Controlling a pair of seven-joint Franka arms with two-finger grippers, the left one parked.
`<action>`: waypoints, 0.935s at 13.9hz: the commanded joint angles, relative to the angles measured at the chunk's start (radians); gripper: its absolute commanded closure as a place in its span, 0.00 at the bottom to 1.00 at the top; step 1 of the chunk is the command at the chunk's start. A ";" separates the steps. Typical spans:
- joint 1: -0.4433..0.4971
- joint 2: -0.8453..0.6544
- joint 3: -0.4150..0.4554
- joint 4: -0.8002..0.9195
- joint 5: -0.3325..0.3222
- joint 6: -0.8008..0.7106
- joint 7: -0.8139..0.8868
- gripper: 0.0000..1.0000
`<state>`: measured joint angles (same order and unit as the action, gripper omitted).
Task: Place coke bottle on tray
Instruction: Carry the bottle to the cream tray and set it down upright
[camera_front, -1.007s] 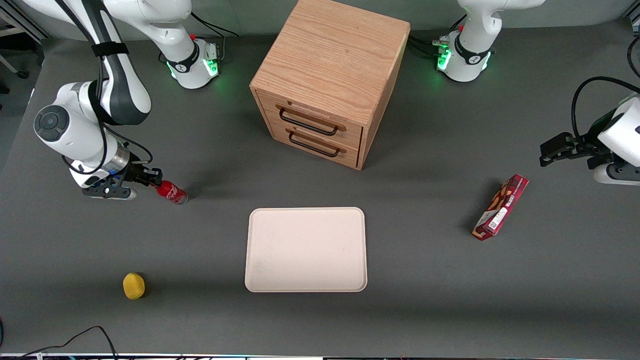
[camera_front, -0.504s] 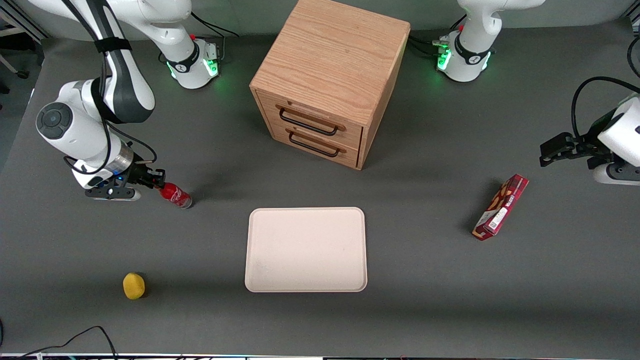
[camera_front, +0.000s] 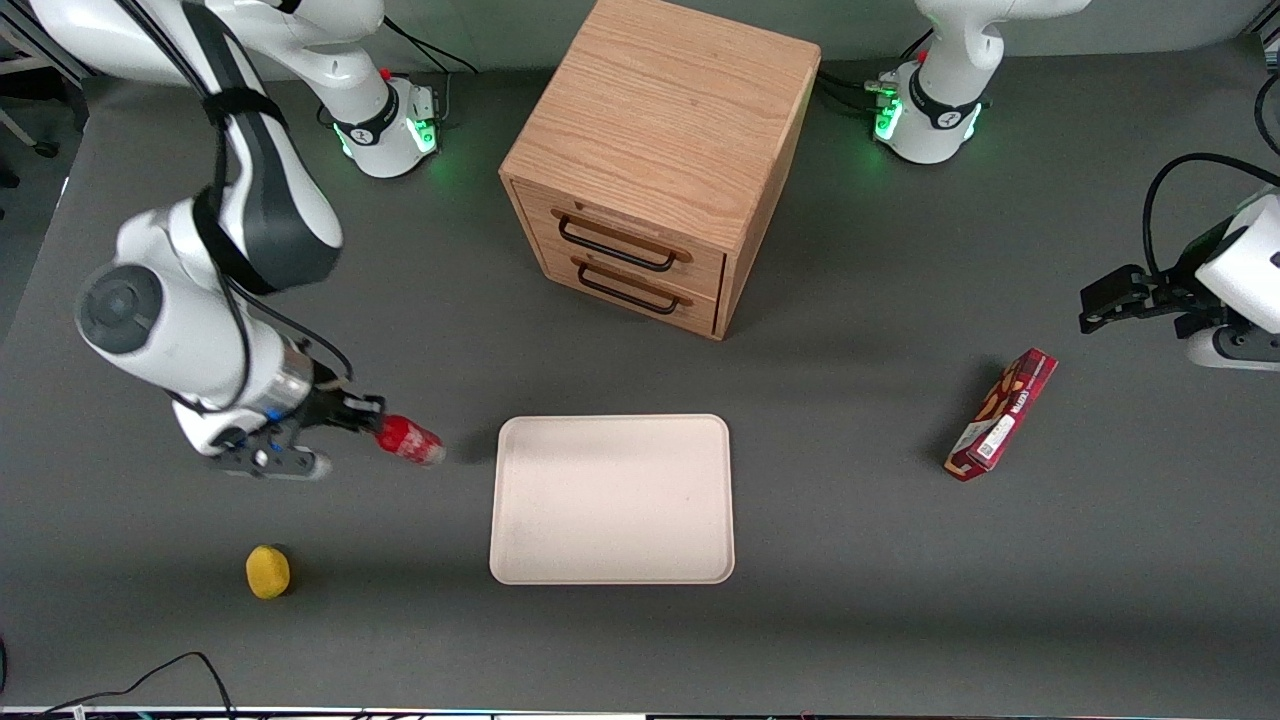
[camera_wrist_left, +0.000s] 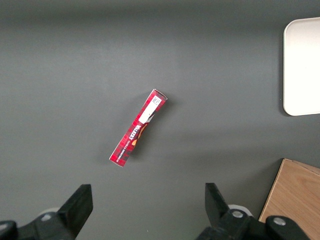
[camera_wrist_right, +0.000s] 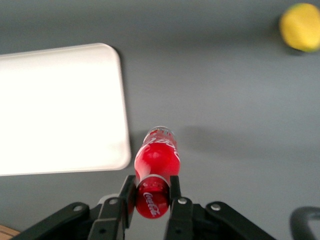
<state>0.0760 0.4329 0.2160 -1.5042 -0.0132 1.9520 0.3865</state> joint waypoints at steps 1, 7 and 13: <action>0.086 0.300 -0.015 0.402 -0.053 -0.093 0.075 1.00; 0.324 0.449 -0.224 0.602 -0.035 -0.070 0.158 1.00; 0.323 0.464 -0.224 0.601 -0.007 -0.028 0.161 1.00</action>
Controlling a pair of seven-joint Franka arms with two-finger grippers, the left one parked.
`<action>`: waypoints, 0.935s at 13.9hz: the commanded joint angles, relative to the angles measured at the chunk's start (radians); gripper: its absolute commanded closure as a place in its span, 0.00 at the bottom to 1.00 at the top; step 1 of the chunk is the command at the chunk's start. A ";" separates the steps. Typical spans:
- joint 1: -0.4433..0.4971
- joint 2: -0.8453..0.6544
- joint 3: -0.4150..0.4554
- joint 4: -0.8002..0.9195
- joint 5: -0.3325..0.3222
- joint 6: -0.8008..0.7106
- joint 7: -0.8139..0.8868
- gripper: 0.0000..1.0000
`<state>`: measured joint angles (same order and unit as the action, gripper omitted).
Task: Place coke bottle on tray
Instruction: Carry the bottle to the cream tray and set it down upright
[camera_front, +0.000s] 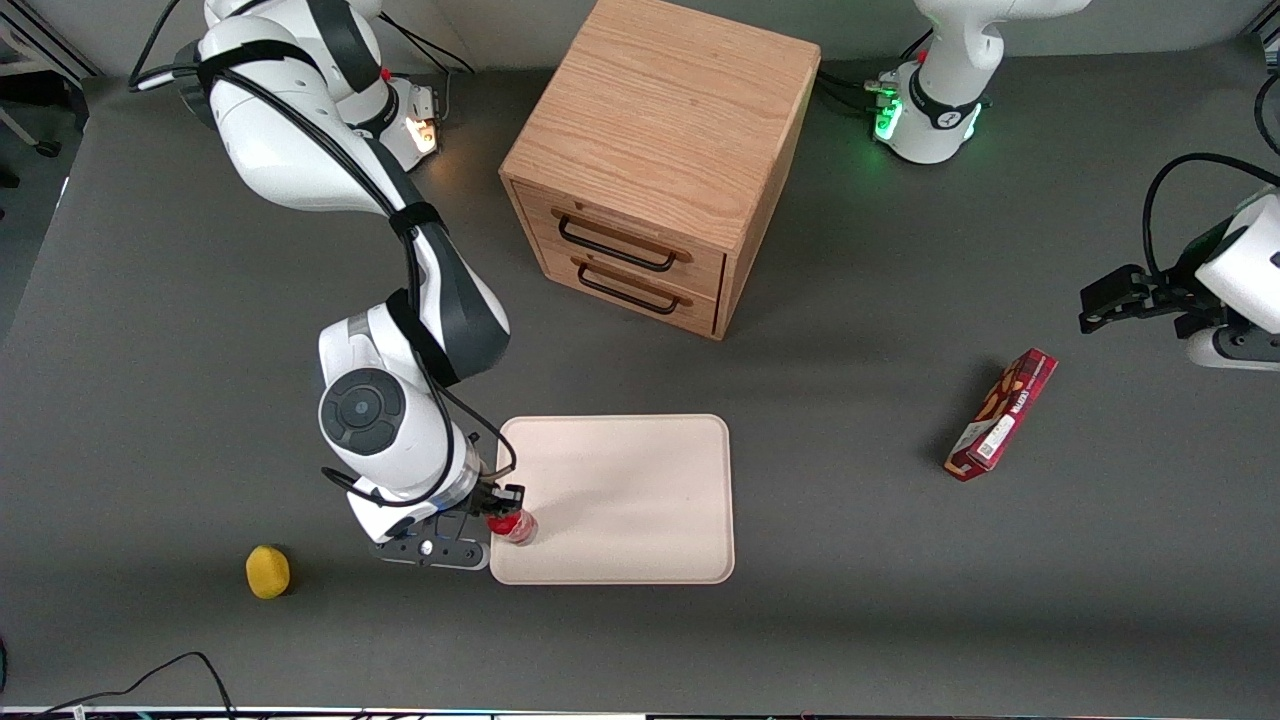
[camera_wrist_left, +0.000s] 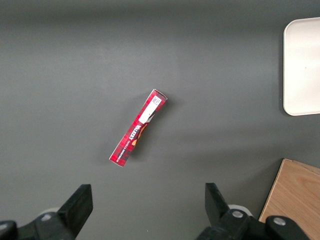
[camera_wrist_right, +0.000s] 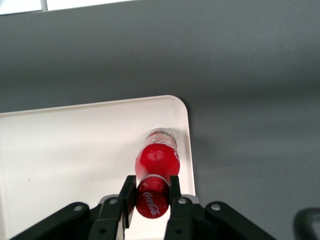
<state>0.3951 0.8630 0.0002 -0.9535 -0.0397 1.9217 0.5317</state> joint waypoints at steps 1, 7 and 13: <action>0.005 0.036 -0.008 0.050 0.020 0.003 0.016 1.00; 0.001 0.040 -0.014 0.041 0.050 0.031 -0.001 0.00; -0.010 -0.034 -0.022 0.041 -0.021 -0.027 -0.004 0.00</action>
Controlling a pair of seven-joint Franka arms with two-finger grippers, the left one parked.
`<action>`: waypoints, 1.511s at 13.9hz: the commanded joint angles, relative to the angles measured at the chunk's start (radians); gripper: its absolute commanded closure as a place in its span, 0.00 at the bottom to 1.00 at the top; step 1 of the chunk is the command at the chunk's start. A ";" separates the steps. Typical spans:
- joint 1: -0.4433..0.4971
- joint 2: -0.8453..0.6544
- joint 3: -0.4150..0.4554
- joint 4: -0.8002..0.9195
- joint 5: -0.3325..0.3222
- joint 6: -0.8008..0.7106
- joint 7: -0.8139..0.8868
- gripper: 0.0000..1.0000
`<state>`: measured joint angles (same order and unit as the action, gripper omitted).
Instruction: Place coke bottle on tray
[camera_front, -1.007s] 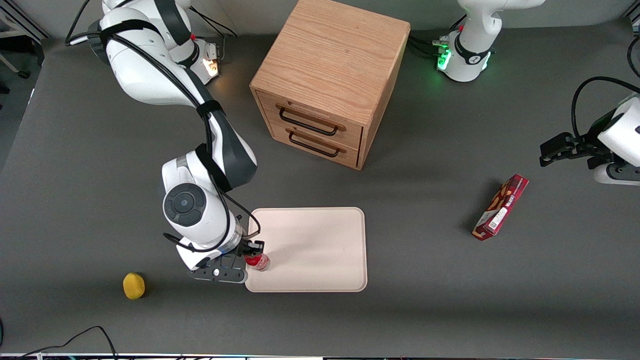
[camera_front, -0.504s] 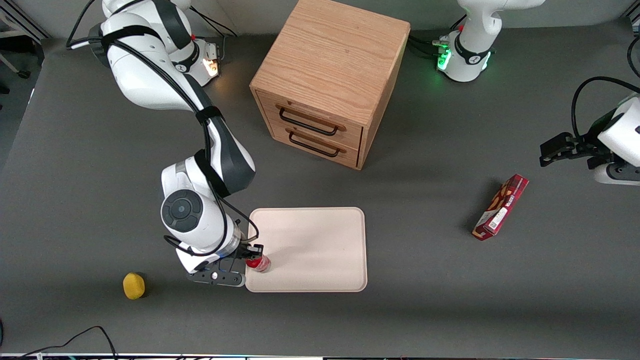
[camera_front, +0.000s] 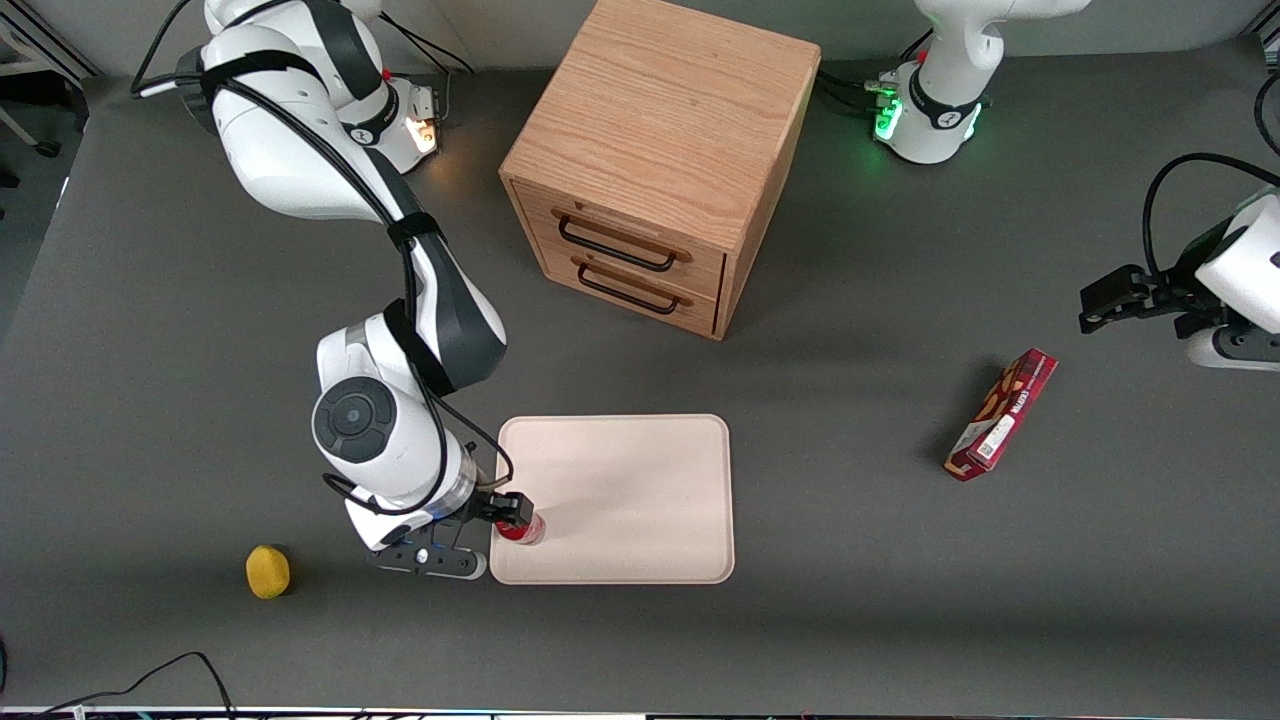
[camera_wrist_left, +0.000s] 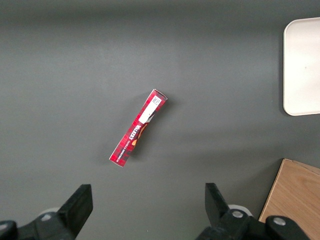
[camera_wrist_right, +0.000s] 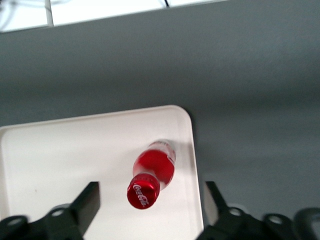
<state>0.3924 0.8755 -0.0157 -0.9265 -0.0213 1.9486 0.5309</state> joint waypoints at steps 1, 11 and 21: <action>-0.026 -0.082 -0.006 0.012 -0.046 -0.112 -0.005 0.00; -0.225 -0.748 0.011 -0.693 -0.049 -0.042 -0.172 0.00; -0.455 -0.822 0.029 -0.693 -0.014 -0.121 -0.447 0.00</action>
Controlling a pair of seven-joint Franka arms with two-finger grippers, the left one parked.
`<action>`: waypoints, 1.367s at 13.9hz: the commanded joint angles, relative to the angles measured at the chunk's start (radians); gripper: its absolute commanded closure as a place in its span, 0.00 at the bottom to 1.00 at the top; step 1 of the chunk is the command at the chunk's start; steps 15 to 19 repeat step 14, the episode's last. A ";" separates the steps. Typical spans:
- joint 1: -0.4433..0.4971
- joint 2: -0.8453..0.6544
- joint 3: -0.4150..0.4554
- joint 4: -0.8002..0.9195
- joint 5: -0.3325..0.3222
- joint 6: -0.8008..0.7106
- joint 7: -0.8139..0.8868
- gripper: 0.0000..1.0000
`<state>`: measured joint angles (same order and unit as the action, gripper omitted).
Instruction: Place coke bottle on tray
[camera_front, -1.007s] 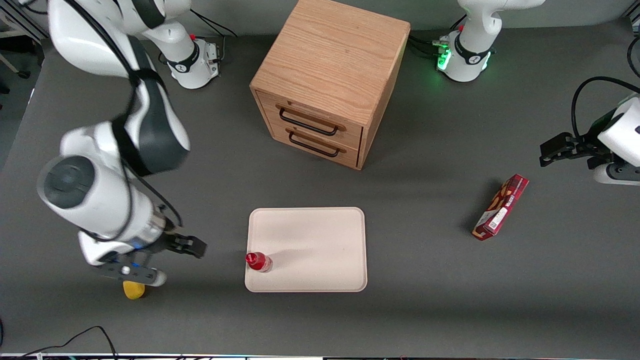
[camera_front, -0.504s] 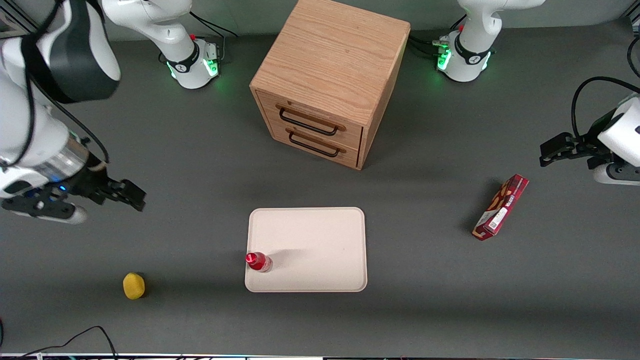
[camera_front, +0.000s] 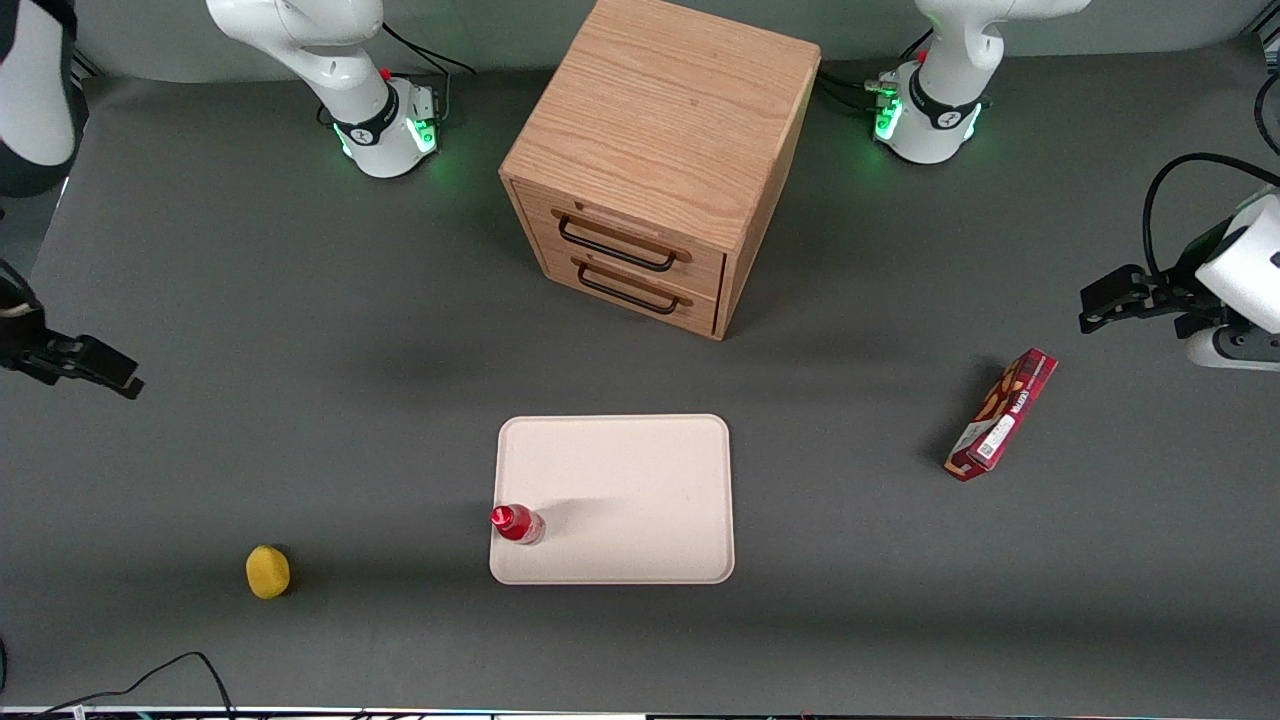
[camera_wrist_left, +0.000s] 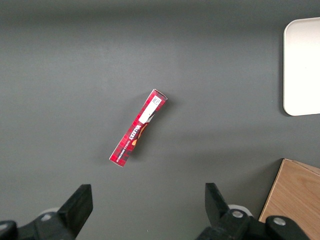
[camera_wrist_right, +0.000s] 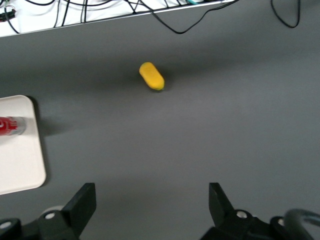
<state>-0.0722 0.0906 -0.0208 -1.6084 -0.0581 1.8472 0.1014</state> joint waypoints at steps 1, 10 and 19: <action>0.009 -0.038 0.045 -0.001 0.040 -0.035 -0.011 0.00; 0.012 -0.019 0.065 0.062 0.026 -0.078 -0.043 0.00; 0.011 -0.012 0.065 0.061 0.035 -0.085 -0.051 0.00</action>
